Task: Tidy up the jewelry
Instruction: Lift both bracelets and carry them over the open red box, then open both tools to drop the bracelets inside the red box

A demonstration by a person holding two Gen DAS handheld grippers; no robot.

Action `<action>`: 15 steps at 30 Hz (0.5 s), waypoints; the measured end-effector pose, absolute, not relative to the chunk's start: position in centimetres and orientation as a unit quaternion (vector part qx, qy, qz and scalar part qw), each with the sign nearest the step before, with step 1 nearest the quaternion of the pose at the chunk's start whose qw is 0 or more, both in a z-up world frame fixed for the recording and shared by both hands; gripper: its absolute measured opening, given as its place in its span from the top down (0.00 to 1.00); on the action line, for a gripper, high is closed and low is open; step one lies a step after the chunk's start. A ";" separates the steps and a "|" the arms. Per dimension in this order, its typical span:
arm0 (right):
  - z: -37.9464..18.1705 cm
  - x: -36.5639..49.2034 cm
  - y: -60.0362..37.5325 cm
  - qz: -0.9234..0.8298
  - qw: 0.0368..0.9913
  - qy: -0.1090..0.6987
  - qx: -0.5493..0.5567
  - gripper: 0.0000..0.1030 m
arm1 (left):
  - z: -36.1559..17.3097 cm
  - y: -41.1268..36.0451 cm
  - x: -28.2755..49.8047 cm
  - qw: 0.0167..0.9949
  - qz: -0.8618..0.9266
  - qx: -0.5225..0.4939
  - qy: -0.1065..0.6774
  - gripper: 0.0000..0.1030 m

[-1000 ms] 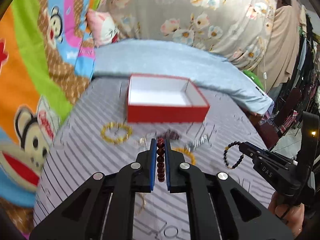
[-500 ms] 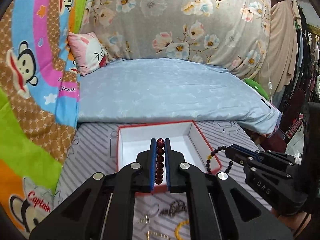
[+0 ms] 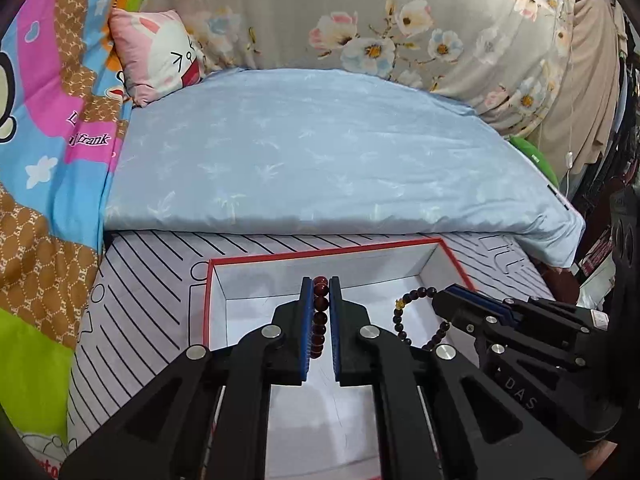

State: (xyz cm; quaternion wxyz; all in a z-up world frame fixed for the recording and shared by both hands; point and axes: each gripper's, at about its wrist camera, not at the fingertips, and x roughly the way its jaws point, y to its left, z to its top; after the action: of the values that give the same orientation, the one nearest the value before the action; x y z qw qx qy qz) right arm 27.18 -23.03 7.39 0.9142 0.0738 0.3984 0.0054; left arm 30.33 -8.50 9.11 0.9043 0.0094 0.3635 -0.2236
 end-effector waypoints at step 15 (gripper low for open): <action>9.1 22.3 -22.7 -0.037 0.930 0.362 0.053 0.52 | 9.5 -6.4 28.3 0.929 -0.141 0.023 0.343 0.50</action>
State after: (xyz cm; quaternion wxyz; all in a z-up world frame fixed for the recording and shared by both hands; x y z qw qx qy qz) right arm 22.27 -22.75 9.05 0.9298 0.0531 0.3623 -0.0373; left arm 28.29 -6.39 9.52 0.9285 0.0228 0.3429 -0.1406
